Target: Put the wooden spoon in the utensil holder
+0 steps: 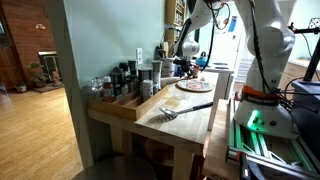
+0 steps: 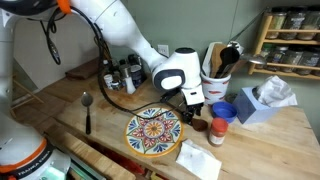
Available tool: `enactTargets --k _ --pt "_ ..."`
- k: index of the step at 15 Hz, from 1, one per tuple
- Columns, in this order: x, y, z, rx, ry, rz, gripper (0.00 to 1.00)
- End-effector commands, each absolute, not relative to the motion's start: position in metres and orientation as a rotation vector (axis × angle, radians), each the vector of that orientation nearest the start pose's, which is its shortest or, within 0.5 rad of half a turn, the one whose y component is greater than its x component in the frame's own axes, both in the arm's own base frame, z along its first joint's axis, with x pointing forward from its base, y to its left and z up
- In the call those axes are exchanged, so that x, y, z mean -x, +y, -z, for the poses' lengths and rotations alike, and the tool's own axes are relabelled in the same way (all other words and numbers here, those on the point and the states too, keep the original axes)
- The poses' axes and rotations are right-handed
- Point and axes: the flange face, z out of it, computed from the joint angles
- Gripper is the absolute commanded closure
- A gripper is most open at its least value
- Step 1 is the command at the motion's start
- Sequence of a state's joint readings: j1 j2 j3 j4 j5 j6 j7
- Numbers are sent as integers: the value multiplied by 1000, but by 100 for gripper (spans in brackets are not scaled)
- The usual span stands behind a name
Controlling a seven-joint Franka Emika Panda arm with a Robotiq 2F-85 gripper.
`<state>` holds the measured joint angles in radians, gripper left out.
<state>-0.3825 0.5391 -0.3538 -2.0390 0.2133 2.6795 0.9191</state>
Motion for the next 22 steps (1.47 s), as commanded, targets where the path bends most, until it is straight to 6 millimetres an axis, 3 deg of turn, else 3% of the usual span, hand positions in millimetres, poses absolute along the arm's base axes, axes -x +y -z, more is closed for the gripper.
enactTargets --k 1,6,7,12,15,22 --pt "-455 -418 -198 1990 2499 216 54" --pt "-454 -418 -206 2007 2493 175 95" --pt "-453 -416 -210 2012 2486 158 98" --pt "-447 -398 -242 2045 2422 94 94" --pt "-443 -388 -269 2039 2418 157 94" --pt "-396 -373 -351 2045 2365 423 94"
